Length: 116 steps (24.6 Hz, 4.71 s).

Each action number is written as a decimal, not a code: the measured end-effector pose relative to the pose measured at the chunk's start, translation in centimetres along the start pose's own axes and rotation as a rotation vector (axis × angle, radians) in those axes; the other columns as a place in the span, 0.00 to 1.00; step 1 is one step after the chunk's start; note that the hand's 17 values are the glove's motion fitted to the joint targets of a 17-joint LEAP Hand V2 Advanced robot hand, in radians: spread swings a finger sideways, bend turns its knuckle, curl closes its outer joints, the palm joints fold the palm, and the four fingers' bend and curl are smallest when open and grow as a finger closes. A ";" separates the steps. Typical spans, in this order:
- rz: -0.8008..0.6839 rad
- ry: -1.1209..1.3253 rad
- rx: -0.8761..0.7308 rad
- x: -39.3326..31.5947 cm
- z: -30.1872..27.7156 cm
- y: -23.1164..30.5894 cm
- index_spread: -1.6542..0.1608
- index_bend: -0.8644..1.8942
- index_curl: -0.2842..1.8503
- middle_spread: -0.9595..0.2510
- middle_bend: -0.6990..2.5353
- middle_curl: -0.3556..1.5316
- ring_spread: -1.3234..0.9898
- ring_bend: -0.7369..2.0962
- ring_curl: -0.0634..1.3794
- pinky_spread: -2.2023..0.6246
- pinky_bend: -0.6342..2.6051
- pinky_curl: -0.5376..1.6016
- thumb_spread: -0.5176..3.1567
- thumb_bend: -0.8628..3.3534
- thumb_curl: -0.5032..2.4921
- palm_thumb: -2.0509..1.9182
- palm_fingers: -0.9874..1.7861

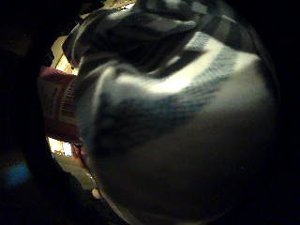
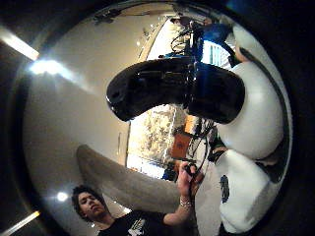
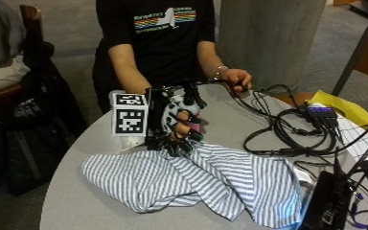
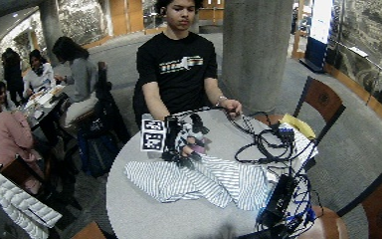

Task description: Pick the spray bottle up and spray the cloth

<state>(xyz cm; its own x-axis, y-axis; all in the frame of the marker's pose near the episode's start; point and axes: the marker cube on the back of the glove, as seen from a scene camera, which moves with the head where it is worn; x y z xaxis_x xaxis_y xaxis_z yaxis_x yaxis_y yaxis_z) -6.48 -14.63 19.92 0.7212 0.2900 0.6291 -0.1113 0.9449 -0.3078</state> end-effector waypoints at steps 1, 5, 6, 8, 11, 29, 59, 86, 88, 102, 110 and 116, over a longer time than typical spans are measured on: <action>-0.004 -0.021 0.009 -0.2 -0.1 0.0 0.79 0.61 0.37 0.89 0.34 0.41 0.63 0.33 0.21 0.88 0.20 0.29 0.36 0.23 0.33 0.77 0.46; -0.012 -0.062 0.048 -1.4 -1.6 -0.2 0.81 0.51 0.34 0.85 0.36 0.41 0.61 0.40 0.24 0.88 0.27 0.31 0.35 0.23 0.34 0.78 0.59; -0.010 -0.060 0.054 -1.6 -2.1 -0.4 0.81 0.47 0.33 0.83 0.36 0.41 0.60 0.43 0.25 0.88 0.29 0.32 0.34 0.23 0.34 0.78 0.63; 0.000 -0.047 0.061 -2.1 -3.1 -0.7 0.81 0.43 0.32 0.80 0.36 0.42 0.58 0.45 0.27 0.87 0.32 0.33 0.32 0.22 0.34 0.78 0.69; 0.037 -0.023 0.054 -2.5 -4.5 -1.3 0.82 0.38 0.31 0.78 0.35 0.42 0.56 0.47 0.30 0.83 0.34 0.36 0.30 0.21 0.35 0.79 0.72; 0.452 0.247 -0.293 -3.0 -8.4 -3.4 0.84 0.35 0.28 0.77 0.35 0.44 0.55 0.50 0.35 0.73 0.38 0.42 0.34 0.20 0.35 0.75 0.78; 0.677 0.268 -0.397 -2.7 -8.3 -2.6 0.84 0.35 0.26 0.77 0.35 0.45 0.54 0.49 0.35 0.72 0.37 0.43 0.38 0.20 0.35 0.75 0.78; 0.010 -0.175 -0.227 -6.9 0.1 2.7 0.84 0.35 0.26 0.77 0.36 0.45 0.54 0.50 0.35 0.72 0.37 0.43 0.38 0.20 0.34 0.75 0.78; -0.080 -0.177 -0.228 -7.3 2.2 4.1 0.84 0.35 0.26 0.77 0.35 0.45 0.54 0.50 0.35 0.72 0.36 0.43 0.38 0.20 0.34 0.75 0.78; -0.215 -0.122 -0.346 -6.1 13.5 8.6 0.81 0.37 0.28 0.75 0.33 0.44 0.53 0.45 0.32 0.74 0.32 0.42 0.37 0.19 0.32 0.72 0.75; -0.198 -0.054 -0.394 -4.6 12.5 9.1 0.80 0.37 0.29 0.76 0.30 0.42 0.54 0.42 0.30 0.77 0.30 0.42 0.36 0.20 0.31 0.72 0.70; -0.254 0.106 -0.269 -4.1 4.7 10.5 0.80 0.34 0.27 0.77 0.30 0.42 0.55 0.41 0.30 0.79 0.31 0.43 0.37 0.20 0.31 0.72 0.67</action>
<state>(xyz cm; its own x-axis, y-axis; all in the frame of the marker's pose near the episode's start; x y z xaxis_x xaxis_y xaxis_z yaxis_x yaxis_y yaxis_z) -13.82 -5.20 17.51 0.7714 0.0213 0.6360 0.2529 0.9068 -0.3372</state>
